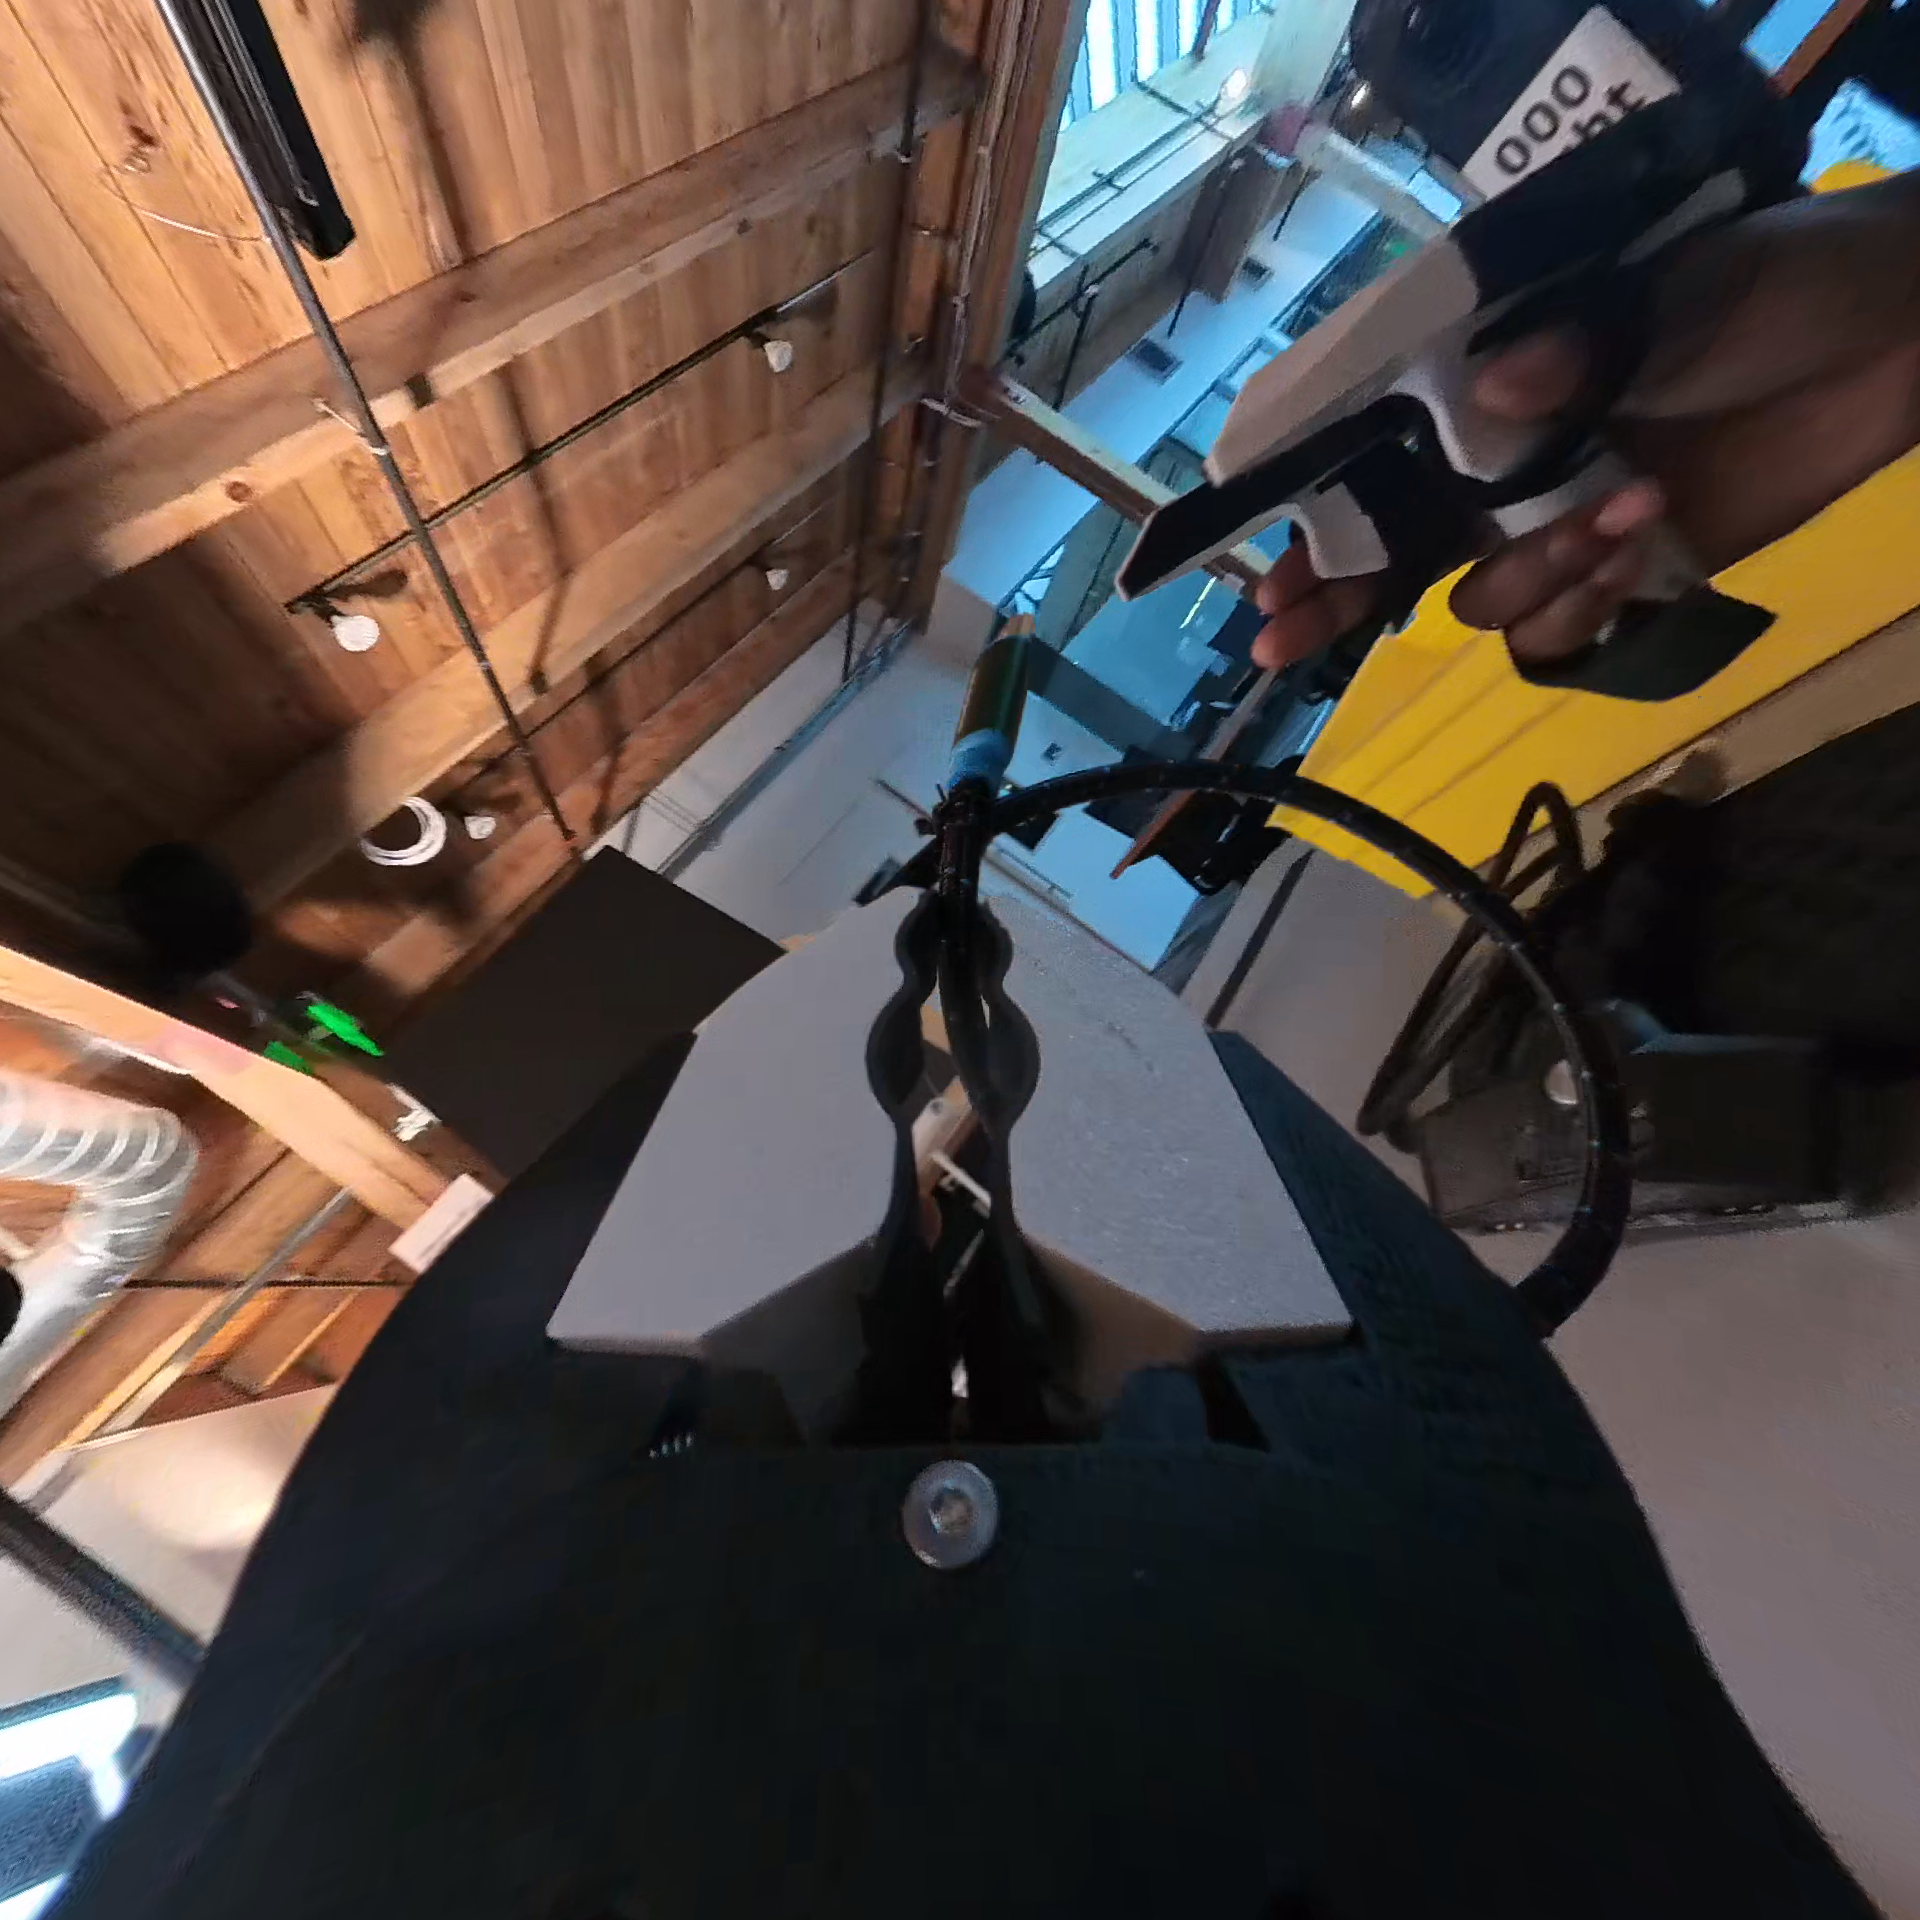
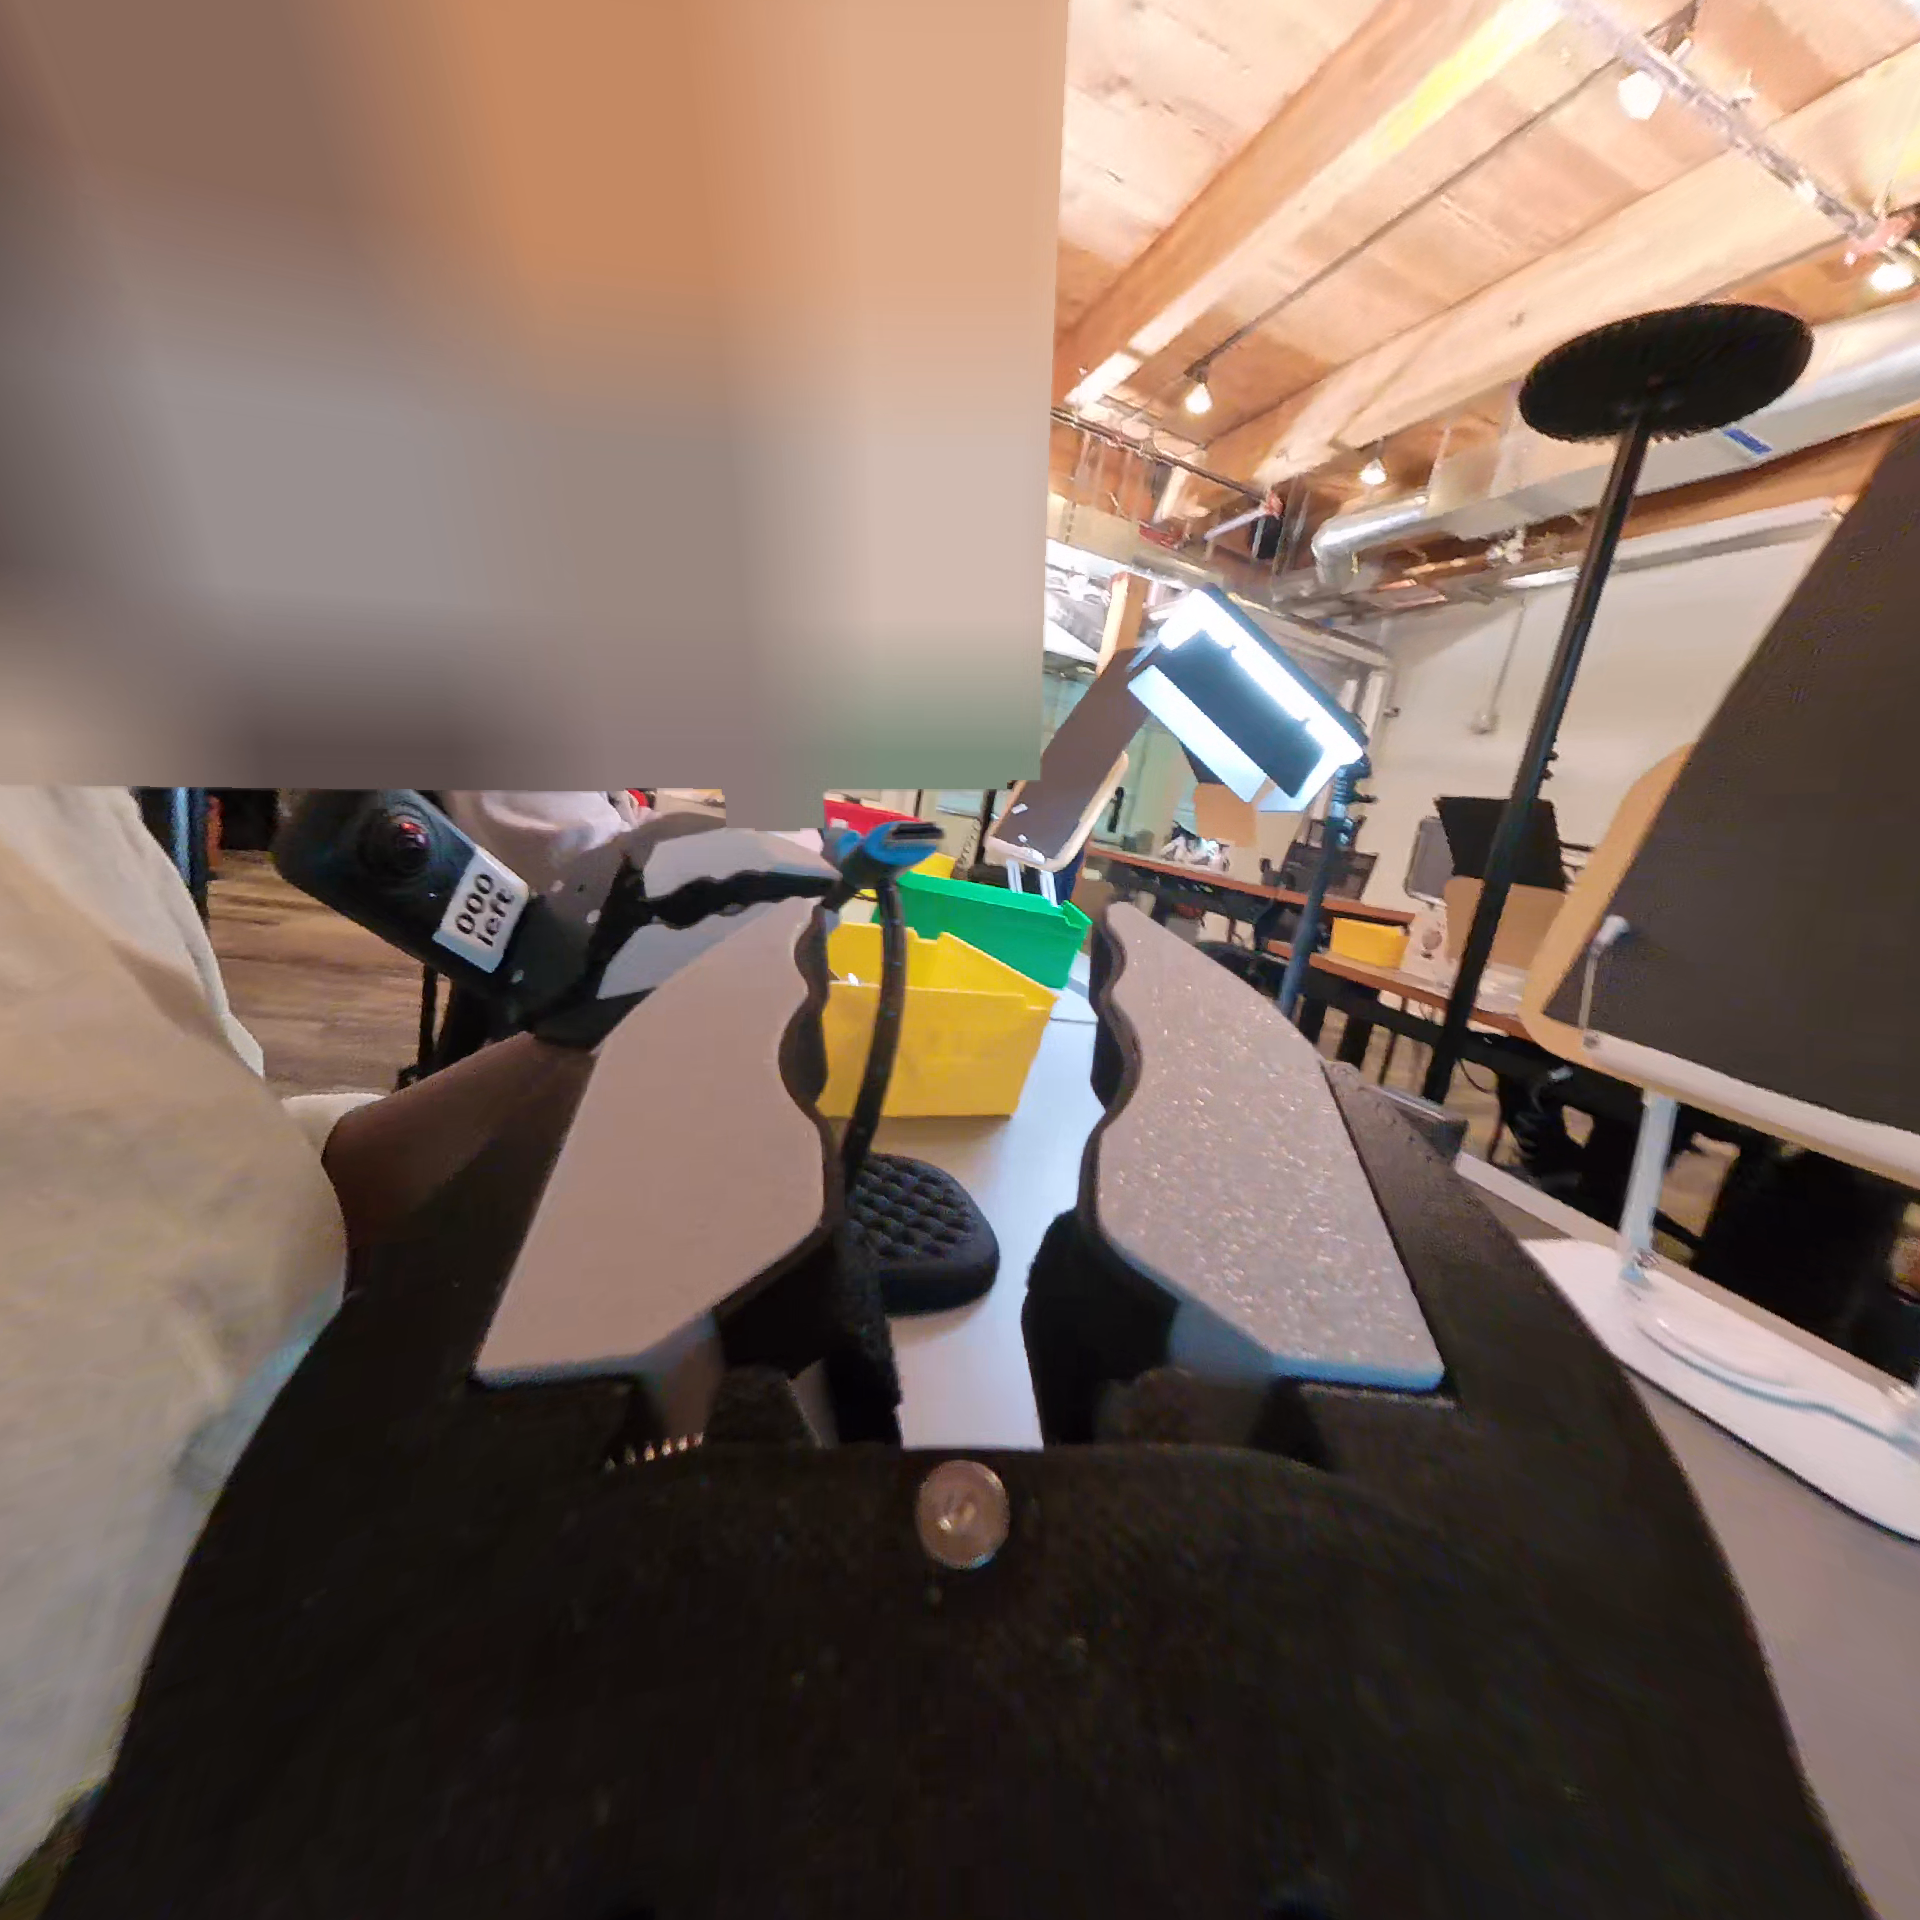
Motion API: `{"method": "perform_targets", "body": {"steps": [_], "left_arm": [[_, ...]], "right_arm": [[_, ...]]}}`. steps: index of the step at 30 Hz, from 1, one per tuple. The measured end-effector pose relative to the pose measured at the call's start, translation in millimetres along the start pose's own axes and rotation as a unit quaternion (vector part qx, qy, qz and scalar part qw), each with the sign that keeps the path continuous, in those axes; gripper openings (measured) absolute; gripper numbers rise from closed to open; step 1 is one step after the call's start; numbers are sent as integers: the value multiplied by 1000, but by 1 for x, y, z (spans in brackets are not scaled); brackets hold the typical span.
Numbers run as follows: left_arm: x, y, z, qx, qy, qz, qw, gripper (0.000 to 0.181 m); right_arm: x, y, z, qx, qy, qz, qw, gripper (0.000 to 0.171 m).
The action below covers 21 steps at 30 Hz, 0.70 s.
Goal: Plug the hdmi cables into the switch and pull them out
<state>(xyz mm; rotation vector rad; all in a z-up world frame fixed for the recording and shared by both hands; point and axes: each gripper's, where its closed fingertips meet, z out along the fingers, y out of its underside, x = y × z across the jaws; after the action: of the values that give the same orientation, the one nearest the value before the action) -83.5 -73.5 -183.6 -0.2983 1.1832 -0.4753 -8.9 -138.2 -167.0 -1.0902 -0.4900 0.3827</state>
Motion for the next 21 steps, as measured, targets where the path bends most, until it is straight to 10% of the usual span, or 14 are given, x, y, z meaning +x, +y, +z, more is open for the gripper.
{"method": "perform_targets", "body": {"steps": [21], "left_arm": [[35, 5, 2, 3, 101, -25, 995, 6]], "right_arm": [[-23, 39, 18, -92, -62, 36, 993, 44]]}}
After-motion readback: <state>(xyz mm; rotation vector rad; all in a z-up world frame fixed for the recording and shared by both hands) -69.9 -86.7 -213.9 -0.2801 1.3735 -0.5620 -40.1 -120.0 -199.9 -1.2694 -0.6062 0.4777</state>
